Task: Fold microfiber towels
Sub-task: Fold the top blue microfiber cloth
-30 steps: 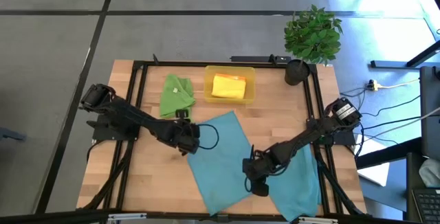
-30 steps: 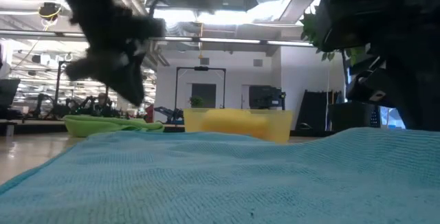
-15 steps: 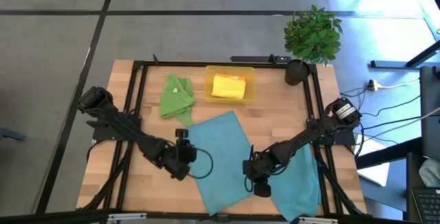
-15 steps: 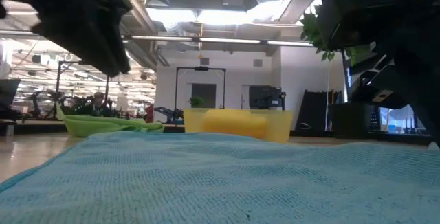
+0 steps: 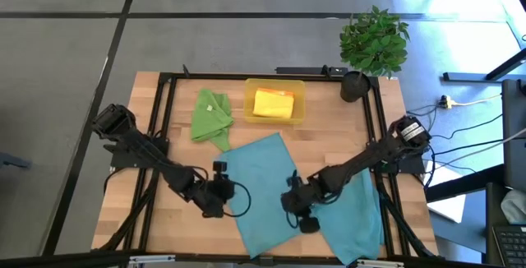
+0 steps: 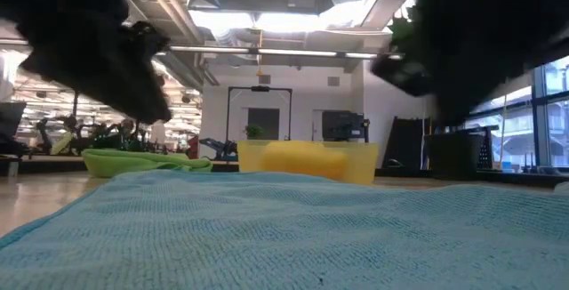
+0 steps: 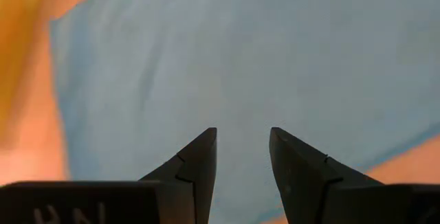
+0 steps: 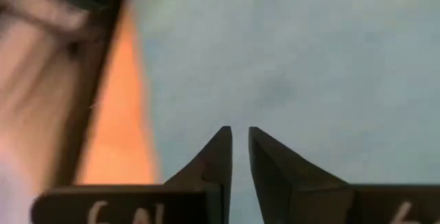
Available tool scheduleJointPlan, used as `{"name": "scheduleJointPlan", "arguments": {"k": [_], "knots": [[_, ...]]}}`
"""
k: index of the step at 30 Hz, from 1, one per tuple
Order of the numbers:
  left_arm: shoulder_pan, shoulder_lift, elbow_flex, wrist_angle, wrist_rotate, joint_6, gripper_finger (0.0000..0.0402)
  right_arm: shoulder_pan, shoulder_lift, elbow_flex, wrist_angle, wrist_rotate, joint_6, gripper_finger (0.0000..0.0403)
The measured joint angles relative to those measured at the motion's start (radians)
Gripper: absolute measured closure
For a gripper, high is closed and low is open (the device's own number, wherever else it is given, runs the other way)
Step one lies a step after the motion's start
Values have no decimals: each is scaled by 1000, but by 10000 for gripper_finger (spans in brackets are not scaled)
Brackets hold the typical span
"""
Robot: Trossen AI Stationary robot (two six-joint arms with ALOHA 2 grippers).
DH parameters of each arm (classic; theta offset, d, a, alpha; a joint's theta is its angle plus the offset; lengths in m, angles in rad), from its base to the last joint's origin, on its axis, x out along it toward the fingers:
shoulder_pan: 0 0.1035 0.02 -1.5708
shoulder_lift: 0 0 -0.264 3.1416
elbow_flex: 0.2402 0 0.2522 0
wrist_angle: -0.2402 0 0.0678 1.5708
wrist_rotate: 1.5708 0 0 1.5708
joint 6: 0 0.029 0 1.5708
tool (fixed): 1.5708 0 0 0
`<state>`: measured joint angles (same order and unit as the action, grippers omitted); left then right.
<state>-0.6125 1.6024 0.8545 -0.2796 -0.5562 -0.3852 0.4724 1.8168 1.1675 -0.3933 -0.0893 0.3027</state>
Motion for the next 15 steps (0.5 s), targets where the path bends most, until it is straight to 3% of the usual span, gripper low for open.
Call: {"name": "scheduleJointPlan", "arguments": {"k": [4, 10, 15], "knots": [[12, 8, -21, 178, 59, 11, 274, -86, 0, 1, 2, 105, -77, 349], [19, 15, -34, 91, 38, -40, 274, -258, 0, 0, 34, 124, -151, 349], [23, 15, -76, 187, 32, -57, 274, -375, 0, -39, 128, 125, -203, 350]]}}
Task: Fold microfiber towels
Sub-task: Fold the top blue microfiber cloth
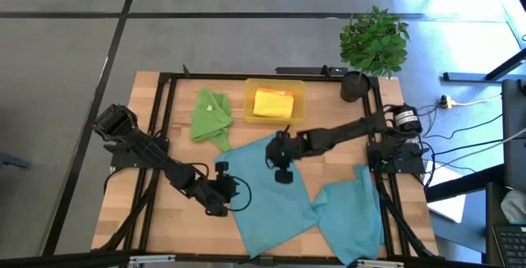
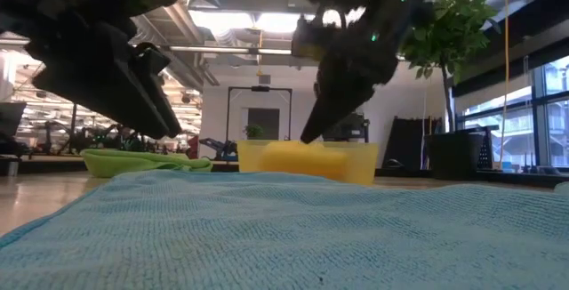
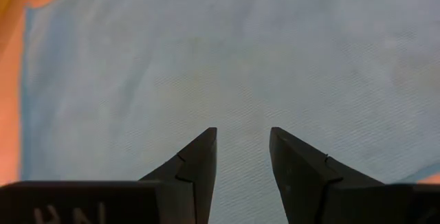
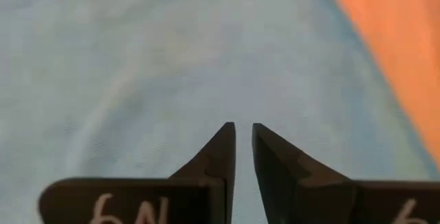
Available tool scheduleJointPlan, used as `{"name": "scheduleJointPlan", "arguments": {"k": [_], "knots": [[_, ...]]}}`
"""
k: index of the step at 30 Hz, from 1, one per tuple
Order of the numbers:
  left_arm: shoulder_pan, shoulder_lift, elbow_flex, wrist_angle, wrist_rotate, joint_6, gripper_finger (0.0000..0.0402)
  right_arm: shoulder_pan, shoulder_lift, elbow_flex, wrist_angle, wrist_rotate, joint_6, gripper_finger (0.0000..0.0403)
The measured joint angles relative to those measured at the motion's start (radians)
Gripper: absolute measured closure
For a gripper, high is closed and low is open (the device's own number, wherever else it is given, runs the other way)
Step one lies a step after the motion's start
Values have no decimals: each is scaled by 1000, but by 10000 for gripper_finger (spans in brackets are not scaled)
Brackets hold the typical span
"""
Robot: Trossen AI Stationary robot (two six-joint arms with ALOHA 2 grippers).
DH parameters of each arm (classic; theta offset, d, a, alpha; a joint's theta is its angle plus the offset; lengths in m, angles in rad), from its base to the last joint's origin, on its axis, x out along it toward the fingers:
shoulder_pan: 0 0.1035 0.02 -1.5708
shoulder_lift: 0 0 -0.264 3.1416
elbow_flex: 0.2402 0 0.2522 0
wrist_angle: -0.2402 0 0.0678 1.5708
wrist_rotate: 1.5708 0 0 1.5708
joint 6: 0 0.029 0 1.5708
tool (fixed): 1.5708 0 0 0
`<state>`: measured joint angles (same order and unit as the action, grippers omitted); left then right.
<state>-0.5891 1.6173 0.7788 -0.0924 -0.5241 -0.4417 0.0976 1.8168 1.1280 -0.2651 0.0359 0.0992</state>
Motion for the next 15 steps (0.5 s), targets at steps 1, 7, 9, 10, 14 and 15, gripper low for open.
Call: {"name": "scheduleJointPlan", "arguments": {"k": [1, 7, 9, 10, 14, 15], "knots": [[-4, 0, -10, 28, 0, 0, 274, -21, 1, -11, 19, -1, -5, 350], [-28, 0, -24, 98, -23, 14, 274, -117, 7, -92, 111, -25, -2, 350], [-29, 0, -24, 97, -43, 15, 274, -134, 7, -115, 121, -23, 10, 350], [-29, 0, -24, 96, -53, 15, 274, -140, 7, -124, 121, -10, 28, 350], [-21, 0, -24, 94, -65, 15, 274, -153, 7, -155, 132, 49, 57, 350], [-18, 0, -24, 94, -65, 15, 274, -154, 7, -163, 139, 49, 57, 350]]}}
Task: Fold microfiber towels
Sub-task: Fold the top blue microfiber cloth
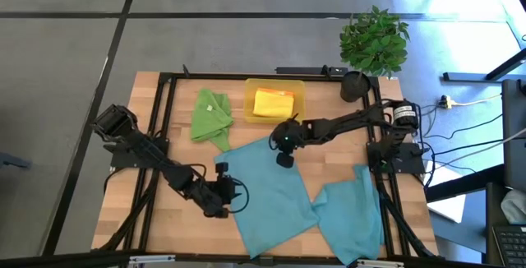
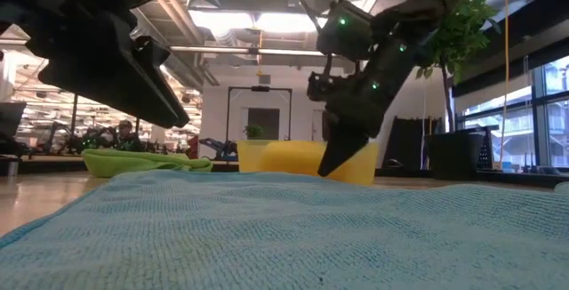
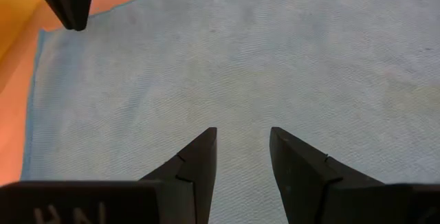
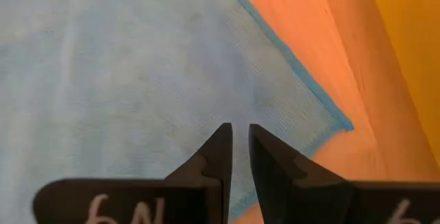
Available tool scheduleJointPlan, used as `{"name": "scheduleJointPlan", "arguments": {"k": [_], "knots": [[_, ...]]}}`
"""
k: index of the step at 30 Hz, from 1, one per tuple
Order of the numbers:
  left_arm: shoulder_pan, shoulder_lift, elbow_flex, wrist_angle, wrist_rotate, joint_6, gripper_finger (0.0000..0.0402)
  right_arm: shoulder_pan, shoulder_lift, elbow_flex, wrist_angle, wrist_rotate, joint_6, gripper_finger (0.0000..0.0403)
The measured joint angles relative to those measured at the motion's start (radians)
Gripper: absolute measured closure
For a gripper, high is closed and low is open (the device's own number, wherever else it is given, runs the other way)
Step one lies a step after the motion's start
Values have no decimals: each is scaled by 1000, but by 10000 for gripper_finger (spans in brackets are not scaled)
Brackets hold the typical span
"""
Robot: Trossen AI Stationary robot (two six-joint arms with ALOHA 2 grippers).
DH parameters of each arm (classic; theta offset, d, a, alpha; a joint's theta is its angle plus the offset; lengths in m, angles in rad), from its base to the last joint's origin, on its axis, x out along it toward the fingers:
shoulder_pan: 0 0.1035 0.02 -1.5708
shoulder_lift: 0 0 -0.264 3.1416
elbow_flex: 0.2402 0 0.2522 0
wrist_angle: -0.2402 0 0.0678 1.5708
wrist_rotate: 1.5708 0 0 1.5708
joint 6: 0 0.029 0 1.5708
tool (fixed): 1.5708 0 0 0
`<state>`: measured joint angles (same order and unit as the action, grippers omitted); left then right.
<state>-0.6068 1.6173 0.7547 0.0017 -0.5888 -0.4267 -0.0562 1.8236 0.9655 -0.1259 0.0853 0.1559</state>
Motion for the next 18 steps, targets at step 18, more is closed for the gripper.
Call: {"name": "scheduleJointPlan", "arguments": {"k": [18], "knots": [[8, 0, 0, 16, -2, 11, 274, -61, 72, -29, 48, 156, 108, 350]]}}
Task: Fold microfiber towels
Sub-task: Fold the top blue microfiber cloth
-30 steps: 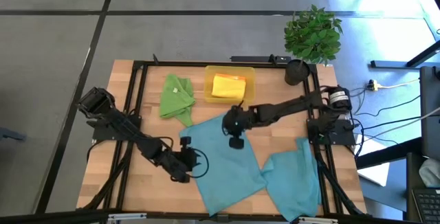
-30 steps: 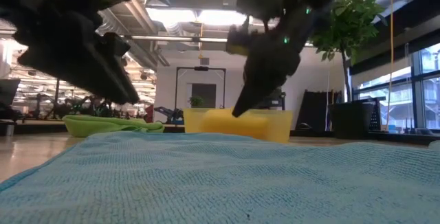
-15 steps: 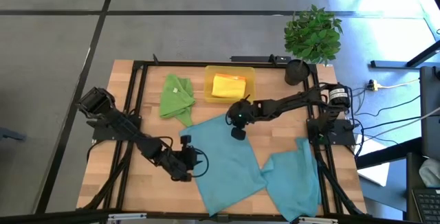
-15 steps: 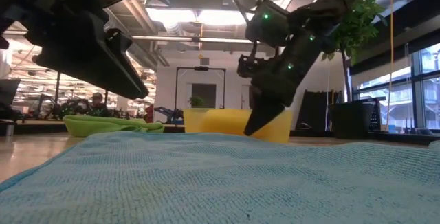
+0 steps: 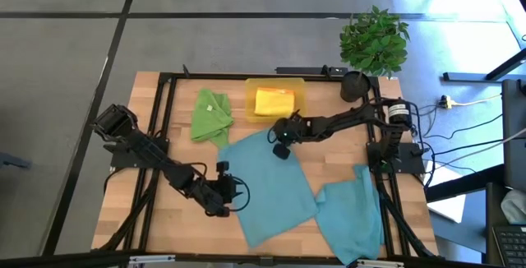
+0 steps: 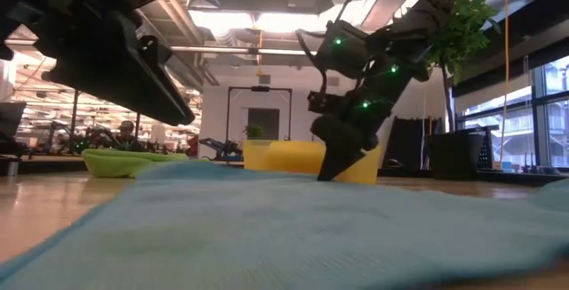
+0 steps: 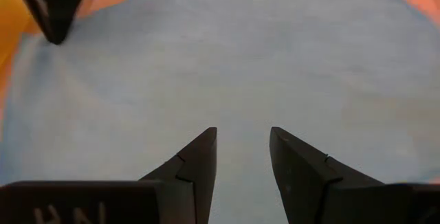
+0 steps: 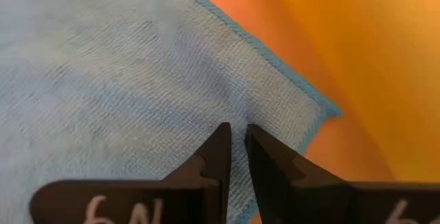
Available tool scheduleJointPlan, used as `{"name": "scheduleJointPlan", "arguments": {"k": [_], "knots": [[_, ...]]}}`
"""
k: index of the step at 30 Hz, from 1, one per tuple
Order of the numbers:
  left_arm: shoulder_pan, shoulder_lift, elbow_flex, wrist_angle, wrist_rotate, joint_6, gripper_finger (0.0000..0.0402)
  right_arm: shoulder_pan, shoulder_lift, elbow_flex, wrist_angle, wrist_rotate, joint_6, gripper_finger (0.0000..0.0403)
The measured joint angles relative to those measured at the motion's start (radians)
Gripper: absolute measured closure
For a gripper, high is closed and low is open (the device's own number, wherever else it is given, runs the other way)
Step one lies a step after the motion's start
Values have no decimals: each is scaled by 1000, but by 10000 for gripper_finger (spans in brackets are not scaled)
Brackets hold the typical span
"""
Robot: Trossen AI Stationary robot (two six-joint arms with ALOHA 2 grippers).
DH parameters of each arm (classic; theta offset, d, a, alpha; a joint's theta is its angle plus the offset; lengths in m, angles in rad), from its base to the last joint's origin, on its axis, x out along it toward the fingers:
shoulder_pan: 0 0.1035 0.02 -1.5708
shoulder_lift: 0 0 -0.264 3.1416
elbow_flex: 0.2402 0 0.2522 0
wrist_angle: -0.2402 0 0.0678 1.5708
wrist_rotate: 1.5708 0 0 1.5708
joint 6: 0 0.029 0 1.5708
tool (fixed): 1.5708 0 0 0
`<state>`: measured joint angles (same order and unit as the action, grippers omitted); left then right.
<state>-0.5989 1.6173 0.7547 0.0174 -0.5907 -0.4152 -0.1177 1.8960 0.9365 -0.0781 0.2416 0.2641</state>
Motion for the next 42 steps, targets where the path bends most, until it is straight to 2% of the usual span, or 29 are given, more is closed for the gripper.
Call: {"name": "scheduleJointPlan", "arguments": {"k": [4, 18, 21, 24, 27, 32, 37, 42], "knots": [[-13, 0, 0, -2, 1, 0, 274, 0, -18, 0, -59, 49, 109, 350], [-25, 0, 0, -9, 9, 8, 274, 61, -65, 1, -353, 80, 383, 350], [-25, 0, 0, -8, 64, 45, 274, 65, -102, -5, -454, 94, 413, 350], [-35, 0, 0, 21, 149, 99, 274, 64, -138, -10, -517, 98, 411, 350], [-59, 0, 1, 55, 191, 157, 274, 75, -183, -13, -511, 99, 382, 350], [-115, 0, 1, 102, 194, 259, 274, 109, -283, -9, -503, 108, 290, 350], [-129, 30, 3, 216, 225, 240, 274, 156, -378, -7, -493, 122, 212, 349], [-131, 95, 70, 212, 244, 314, 271, 235, -465, -7, -481, 95, 198, 349]]}}
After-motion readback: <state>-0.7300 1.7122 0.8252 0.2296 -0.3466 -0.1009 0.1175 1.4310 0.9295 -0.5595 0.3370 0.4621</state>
